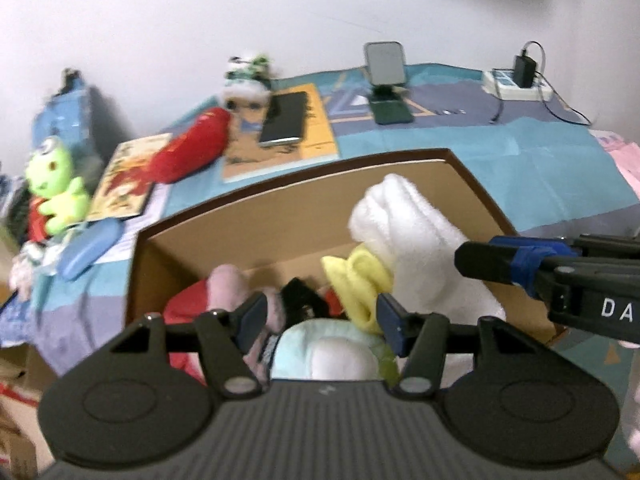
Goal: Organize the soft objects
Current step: 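Lower the white towel into the box and open the right gripper, then move both grippers from the box toward the floral cloth on the bed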
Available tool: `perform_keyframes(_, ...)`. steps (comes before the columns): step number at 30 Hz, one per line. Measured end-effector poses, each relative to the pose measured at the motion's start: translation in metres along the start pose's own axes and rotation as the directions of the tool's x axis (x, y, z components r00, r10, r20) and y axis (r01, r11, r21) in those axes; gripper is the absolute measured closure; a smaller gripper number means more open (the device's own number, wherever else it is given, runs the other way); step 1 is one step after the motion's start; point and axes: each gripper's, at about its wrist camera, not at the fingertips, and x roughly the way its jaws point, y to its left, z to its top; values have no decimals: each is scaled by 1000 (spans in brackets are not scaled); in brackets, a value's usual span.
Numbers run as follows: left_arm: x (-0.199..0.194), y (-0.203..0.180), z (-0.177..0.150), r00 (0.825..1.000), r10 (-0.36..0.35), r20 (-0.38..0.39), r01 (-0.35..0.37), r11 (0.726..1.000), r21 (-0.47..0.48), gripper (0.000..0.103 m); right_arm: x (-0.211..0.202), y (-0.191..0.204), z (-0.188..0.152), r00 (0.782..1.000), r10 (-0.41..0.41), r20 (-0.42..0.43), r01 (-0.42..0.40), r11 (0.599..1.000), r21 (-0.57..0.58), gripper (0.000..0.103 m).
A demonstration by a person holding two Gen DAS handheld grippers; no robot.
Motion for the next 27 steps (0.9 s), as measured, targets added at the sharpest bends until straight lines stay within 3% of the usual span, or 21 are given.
perform_keyframes(10,-36,-32,-24,995,99,31,-97,994,-54,44,-34,-5,-18,999,38,-34,-40,996,-79,88)
perform_keyframes(21,-37,-91,-56,997,75,-13,-75,997,-26,44,-75,-35,-48,997,13,-71,-17,998,-62,88)
perform_keyframes(27,-21,-128,-69,996,54,-69,-53,998,29,44,-94,-51,-67,993,-47,-111,44,999,-23,88)
